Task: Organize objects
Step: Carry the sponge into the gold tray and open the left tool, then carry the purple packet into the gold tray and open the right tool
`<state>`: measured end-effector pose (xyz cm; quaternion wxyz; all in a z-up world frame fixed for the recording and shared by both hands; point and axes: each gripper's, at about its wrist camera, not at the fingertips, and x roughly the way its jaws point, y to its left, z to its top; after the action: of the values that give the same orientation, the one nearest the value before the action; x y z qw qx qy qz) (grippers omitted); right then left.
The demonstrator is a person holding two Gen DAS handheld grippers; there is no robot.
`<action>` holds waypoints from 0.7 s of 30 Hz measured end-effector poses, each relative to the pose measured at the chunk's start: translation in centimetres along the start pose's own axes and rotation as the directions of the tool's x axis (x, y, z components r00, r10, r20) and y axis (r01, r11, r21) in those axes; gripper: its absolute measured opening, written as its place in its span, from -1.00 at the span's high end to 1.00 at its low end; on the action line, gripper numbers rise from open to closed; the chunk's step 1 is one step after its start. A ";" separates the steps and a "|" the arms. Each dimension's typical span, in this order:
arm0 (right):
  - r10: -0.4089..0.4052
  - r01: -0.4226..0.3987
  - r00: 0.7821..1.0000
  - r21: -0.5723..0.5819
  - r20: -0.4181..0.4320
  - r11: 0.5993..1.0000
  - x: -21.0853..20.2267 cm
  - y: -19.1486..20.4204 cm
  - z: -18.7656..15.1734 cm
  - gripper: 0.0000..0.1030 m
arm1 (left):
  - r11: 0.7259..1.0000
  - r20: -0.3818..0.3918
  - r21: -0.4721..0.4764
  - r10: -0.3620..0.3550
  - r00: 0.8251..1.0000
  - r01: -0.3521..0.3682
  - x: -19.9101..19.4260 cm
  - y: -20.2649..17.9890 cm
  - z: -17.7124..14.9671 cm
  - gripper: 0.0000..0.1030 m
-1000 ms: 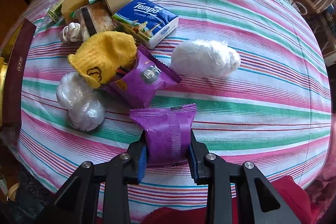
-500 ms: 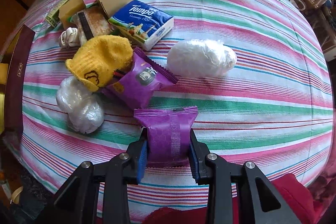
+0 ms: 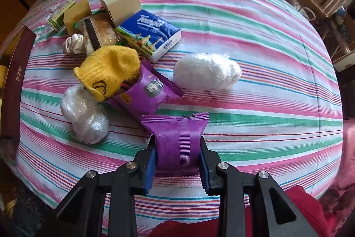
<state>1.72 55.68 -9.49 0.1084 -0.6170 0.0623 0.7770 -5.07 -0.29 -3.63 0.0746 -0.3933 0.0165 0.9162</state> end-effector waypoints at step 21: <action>0.305 -0.205 0.903 -0.320 0.303 0.925 -9.1 22.3 1.5 0.36 | 0.999 -0.009 -0.031 0.039 0.999 -0.039 -0.9 2.8 -1.1 0.21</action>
<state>-3.25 33.62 -1.07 -0.0745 -0.4654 0.0125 0.8818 -4.05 -3.28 -3.79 0.0506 -0.3979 0.0100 0.9160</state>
